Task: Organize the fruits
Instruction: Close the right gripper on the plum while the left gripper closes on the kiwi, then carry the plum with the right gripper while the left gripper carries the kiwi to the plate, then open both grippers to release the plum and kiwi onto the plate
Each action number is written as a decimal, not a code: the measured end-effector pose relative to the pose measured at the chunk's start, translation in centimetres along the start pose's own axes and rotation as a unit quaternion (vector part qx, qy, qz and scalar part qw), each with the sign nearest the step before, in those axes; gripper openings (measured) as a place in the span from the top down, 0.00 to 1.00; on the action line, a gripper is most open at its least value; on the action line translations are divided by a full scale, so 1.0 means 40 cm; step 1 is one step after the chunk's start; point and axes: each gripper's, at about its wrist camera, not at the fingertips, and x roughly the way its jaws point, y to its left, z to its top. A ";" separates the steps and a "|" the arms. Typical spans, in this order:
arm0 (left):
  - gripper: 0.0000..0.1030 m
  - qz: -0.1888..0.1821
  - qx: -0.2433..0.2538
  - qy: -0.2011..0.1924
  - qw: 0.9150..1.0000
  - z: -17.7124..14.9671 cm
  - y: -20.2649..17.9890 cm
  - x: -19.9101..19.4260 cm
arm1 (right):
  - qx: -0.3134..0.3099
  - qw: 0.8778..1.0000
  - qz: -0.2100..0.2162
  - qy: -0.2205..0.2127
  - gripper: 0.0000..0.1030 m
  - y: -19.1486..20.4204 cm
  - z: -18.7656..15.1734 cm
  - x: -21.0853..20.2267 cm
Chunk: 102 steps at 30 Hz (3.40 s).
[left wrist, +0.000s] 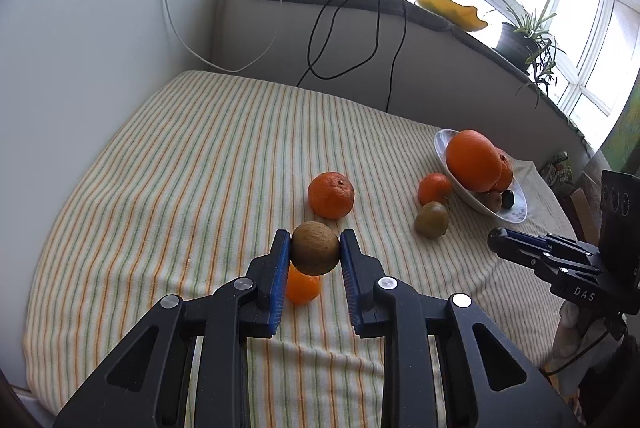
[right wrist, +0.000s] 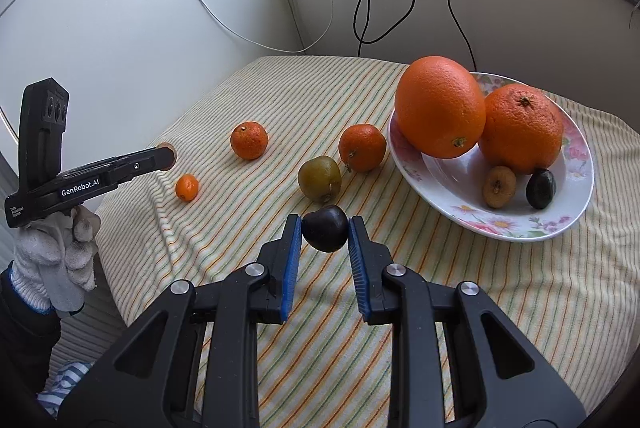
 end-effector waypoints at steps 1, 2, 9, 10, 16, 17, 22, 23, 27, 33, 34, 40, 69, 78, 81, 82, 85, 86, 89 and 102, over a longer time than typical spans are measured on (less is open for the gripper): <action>0.77 -0.004 0.002 0.000 1.000 0.001 -0.009 0.001 | 0.002 1.000 0.000 -0.004 0.76 -0.006 -0.001 -0.010; 0.77 -0.007 0.004 -0.001 1.000 0.001 -0.019 0.001 | 0.005 1.000 -0.001 -0.007 0.76 -0.013 -0.001 -0.022; 0.77 -0.031 0.021 -0.003 0.999 0.011 -0.092 0.006 | 0.025 0.999 -0.013 -0.028 0.76 -0.067 -0.001 -0.082; 0.77 -0.033 0.024 -0.003 0.999 0.012 -0.104 0.007 | 0.027 0.999 -0.015 -0.031 0.76 -0.074 -0.002 -0.089; 0.77 -0.052 0.044 -0.003 0.998 0.024 -0.172 0.018 | 0.032 0.998 -0.031 -0.045 0.76 -0.114 0.006 -0.127; 0.77 -0.056 0.047 -0.003 0.997 0.026 -0.184 0.020 | 0.033 0.998 -0.034 -0.047 0.76 -0.121 0.009 -0.133; 0.77 -0.073 0.067 -0.002 0.995 0.035 -0.252 0.034 | 0.038 0.997 -0.046 -0.058 0.76 -0.153 0.020 -0.157; 0.77 -0.076 0.072 -0.002 0.995 0.037 -0.267 0.039 | 0.040 0.996 -0.047 -0.060 0.76 -0.159 0.022 -0.161; 0.77 -0.089 0.089 -0.001 0.992 0.044 -0.325 0.057 | 0.046 0.995 -0.057 -0.064 0.76 -0.189 0.026 -0.169; 0.77 -0.103 0.106 0.003 0.989 0.053 -0.394 0.094 | 0.052 0.994 -0.071 -0.069 0.76 -0.237 0.034 -0.178; 0.77 -0.104 0.108 0.005 0.989 0.053 -0.403 0.100 | 0.053 0.993 -0.073 -0.070 0.76 -0.244 0.036 -0.178; 0.77 -0.102 0.120 0.010 0.987 0.048 -0.454 0.137 | 0.063 0.992 -0.083 -0.073 0.76 -0.296 0.048 -0.169; 0.77 -0.086 0.158 0.015 0.984 0.051 -0.522 0.208 | 0.089 0.991 -0.082 -0.059 0.76 -0.386 0.079 -0.065; 0.77 -0.083 0.156 0.013 0.984 0.053 -0.520 0.204 | 0.085 0.991 -0.085 -0.055 0.76 -0.379 0.080 -0.058; 0.77 -0.083 0.157 0.012 0.984 0.052 -0.521 0.203 | 0.085 0.991 -0.086 -0.055 0.76 -0.378 0.080 -0.057; 0.77 -0.083 0.158 0.012 0.984 0.052 -0.521 0.203 | 0.085 0.991 -0.086 -0.055 0.76 -0.378 0.080 -0.057; 0.77 -0.083 0.158 0.013 0.984 0.052 -0.521 0.202 | 0.085 0.991 -0.086 -0.056 0.76 -0.378 0.079 -0.059; 0.77 -0.083 0.158 0.013 0.984 0.052 -0.521 0.202 | 0.085 0.991 -0.085 -0.056 0.76 -0.376 0.080 -0.058; 0.77 -0.083 0.159 0.012 0.984 0.053 -0.523 0.201 | 0.082 0.991 -0.087 -0.055 0.75 -0.374 0.081 -0.057; 0.60 -0.081 0.161 0.006 0.984 0.053 -0.523 0.189 | 0.077 0.990 -0.096 -0.067 0.39 -0.361 0.089 -0.078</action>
